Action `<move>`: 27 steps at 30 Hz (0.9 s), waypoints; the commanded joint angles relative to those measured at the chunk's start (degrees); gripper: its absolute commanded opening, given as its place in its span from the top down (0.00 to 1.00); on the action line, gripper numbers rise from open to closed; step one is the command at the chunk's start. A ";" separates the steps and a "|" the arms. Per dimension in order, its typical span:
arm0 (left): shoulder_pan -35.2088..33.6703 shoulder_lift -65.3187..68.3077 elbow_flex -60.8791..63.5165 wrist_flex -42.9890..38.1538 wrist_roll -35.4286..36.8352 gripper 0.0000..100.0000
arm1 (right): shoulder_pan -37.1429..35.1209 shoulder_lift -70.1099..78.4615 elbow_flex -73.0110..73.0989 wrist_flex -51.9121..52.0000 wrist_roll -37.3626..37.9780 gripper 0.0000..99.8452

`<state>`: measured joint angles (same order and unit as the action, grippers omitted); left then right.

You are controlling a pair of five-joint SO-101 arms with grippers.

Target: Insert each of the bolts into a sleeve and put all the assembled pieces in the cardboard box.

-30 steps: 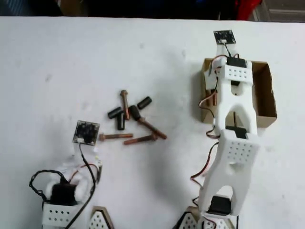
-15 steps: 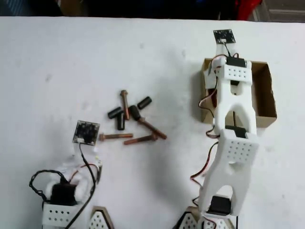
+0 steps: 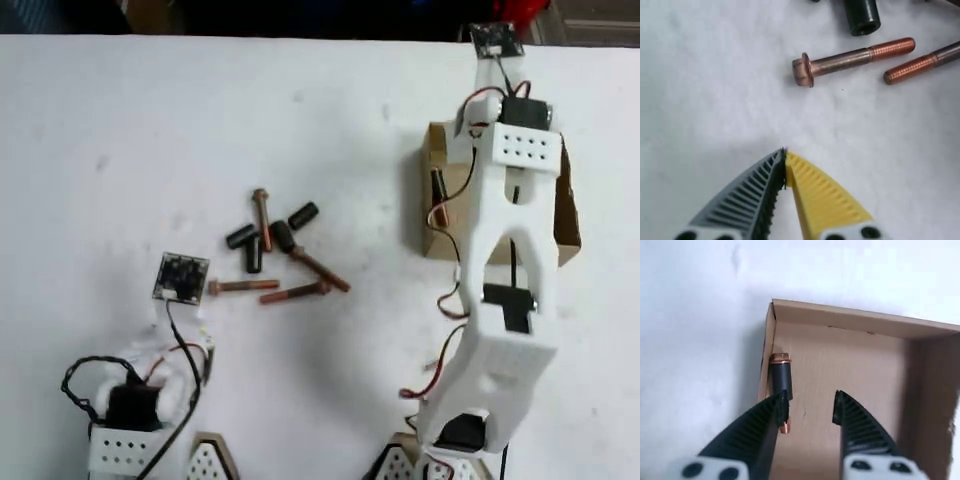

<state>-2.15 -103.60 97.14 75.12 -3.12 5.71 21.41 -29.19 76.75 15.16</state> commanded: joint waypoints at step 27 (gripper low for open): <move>-0.22 -0.48 -0.18 -1.49 -0.62 0.98 | -35.56 -24.22 13.27 12.70 0.53 0.87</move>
<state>-2.15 -103.60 97.14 75.12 -3.12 -28.31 -0.31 -19.96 93.98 15.16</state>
